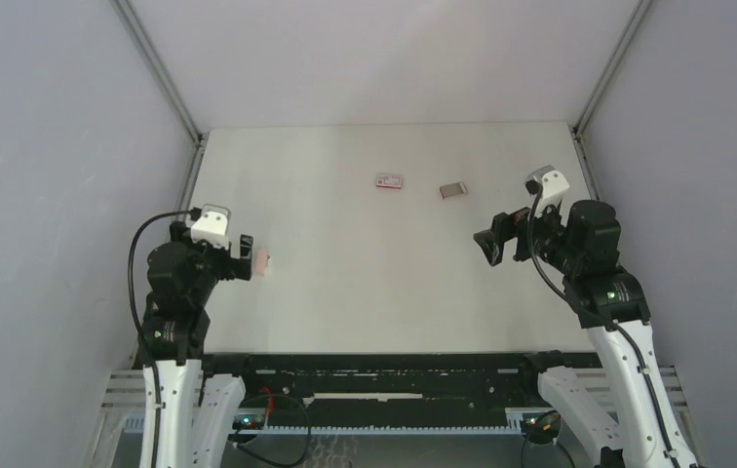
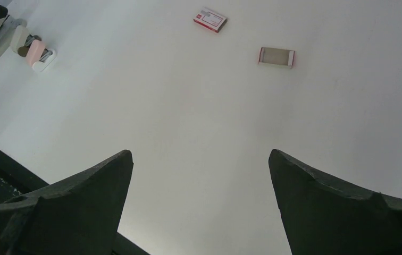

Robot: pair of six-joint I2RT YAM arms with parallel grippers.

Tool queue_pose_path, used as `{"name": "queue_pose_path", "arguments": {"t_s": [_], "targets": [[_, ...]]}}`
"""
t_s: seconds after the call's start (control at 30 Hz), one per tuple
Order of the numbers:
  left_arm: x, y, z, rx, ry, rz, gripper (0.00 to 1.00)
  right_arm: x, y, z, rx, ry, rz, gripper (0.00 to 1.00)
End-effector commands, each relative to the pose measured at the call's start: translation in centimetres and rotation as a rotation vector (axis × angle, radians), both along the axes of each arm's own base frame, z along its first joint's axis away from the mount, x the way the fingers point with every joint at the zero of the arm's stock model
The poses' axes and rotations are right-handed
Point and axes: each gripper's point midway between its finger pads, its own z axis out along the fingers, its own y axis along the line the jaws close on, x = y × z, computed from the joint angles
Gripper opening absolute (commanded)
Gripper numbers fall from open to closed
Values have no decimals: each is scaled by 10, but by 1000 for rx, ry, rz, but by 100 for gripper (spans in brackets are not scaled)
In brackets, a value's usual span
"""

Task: Unload the staples from the stapler
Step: Pick up the stapler from the center of the board.

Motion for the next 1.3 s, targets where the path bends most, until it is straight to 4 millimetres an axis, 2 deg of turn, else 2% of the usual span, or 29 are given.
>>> {"name": "queue_pose_path", "arguments": {"t_s": [0.0,0.3,0.53,0.77,0.9,1.13,1.27], "targets": [[5,-2,0,8,-12,-22,100,10,-3,11,10,-55,-44,100],[10,-6,-11,11,19,-56,100,21,-4,-12,-89,-64,0,100],[22,-8,-22,21,64,-80,100,29,6,-16,-129,-40,38,100],[44,-6,-50,22,177,-85,100,47,20,-15,-144,28,54,100],[52,-17,-68,-13,254,-147,100,49,36,-17,-128,55,110,100],[54,-31,-102,-48,378,-241,100,51,46,-63,-217,136,162,100],[57,-34,-113,-62,418,-263,100,48,49,-69,-221,142,189,100]]}}
